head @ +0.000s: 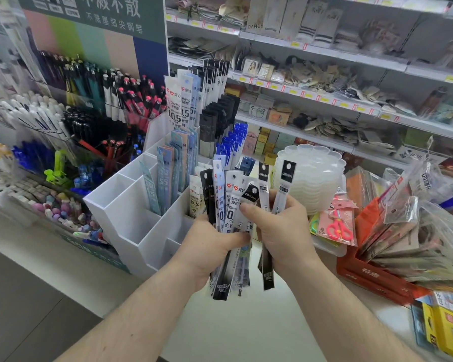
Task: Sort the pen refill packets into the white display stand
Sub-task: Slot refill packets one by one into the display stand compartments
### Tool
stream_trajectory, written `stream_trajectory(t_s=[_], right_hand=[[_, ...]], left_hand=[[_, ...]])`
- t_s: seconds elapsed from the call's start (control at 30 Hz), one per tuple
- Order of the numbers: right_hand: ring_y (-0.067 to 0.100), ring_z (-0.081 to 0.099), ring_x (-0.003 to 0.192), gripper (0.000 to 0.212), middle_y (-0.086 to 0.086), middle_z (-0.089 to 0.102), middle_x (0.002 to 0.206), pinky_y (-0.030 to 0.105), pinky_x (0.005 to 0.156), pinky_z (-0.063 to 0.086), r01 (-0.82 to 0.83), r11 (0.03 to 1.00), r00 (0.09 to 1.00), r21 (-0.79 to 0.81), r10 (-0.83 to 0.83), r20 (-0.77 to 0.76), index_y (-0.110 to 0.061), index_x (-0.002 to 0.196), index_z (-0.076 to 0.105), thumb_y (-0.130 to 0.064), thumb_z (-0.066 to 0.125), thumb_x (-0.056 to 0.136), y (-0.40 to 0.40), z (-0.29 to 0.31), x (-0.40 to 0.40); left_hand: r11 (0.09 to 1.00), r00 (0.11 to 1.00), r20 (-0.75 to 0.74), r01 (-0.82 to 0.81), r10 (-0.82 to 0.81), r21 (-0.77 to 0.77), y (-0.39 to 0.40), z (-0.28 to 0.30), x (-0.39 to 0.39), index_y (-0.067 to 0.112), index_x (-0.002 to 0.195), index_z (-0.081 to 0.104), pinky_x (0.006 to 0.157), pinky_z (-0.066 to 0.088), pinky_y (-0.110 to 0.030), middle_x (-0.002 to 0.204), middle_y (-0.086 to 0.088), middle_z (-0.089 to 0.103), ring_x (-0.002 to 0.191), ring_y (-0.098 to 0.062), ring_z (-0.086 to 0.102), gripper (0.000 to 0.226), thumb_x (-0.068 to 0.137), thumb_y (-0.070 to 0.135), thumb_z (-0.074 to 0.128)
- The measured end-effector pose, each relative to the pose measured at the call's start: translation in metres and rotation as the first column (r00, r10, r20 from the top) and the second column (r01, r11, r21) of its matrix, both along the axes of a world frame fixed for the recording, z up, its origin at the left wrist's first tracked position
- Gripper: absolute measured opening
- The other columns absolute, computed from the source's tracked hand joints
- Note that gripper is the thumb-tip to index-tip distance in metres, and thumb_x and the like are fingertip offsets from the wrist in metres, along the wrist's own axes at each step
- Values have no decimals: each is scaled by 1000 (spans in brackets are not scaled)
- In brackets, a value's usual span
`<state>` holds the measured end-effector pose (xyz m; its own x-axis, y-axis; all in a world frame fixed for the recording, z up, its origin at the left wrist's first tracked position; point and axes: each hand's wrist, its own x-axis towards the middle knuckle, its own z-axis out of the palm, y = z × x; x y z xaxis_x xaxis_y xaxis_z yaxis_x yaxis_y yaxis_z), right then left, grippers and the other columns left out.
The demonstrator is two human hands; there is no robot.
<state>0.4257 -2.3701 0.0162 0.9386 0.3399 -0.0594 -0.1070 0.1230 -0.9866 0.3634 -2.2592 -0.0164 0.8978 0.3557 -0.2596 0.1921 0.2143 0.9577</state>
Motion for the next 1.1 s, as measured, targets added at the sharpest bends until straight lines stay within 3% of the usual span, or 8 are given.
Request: stream_trajectory(t_s=[0.23,0.4,0.5,0.6,0.7,0.8,0.97,1.1], right_hand=[[30,74,79,17,11,75,80,43,71,61,-3,999,1000,-49,2,-11,-10,79,69,5,69,86,0,-6,4],[10,46,41,13,-2,59,60,21,42,39,-62,994,996,-95,56,-66,-8,84,61,-2,61,96,-5,-5,5],[12,40,39,8,1,56,63,22,40,36,-15,995,999,-98,10,-51,-6,89,58,-3,59,97,-9,-10,8],[12,39,38,5,3,54,65,23,39,34,73,994,997,-76,-75,-12,-4,93,56,-1,59,96,-15,-14,13],[11,38,38,11,0,50,59,22,38,34,129,990,992,-49,-128,13,-7,88,54,0,60,95,-24,-15,17],[10,39,39,13,-1,50,57,21,38,34,185,981,983,-55,-183,31,-8,87,54,0,61,95,-37,-7,25],[8,40,36,21,-7,51,47,18,36,32,279,959,959,-53,-276,61,-14,77,57,-5,62,95,-64,18,47],[8,43,40,18,-4,54,54,18,36,34,98,987,992,-126,-87,97,-10,79,57,-1,62,94,-65,28,42]], left_hand=[[975,997,-21,72,-78,-208,-1,0,-4,4,103,71,83,59,-48,101,-20,74,92,-35,72,29,76,-4,75],[841,987,43,155,-156,-518,2,-2,-5,2,115,71,82,59,-49,117,-28,68,98,-38,71,62,60,24,90],[831,979,42,189,-197,-523,3,-4,-6,4,116,71,91,55,-52,118,-26,67,102,-37,68,79,48,34,98],[827,980,22,177,-196,-533,3,-7,-5,9,107,77,96,48,-48,111,-20,67,99,-34,63,59,54,30,93],[828,983,-5,150,-181,-541,2,-5,-6,8,86,80,72,54,-34,90,-14,67,72,-23,63,26,63,20,84],[825,989,-14,113,-144,-554,-2,-1,-6,6,80,77,47,54,-24,68,-9,68,47,-16,62,17,66,12,70],[841,994,-47,62,-103,-537,5,-5,-1,5,83,64,52,56,-24,62,-8,66,50,-16,66,14,69,9,66],[911,992,-85,55,-98,-409,4,-5,2,-10,98,67,51,57,-26,77,-10,74,62,-17,72,21,92,2,50]])
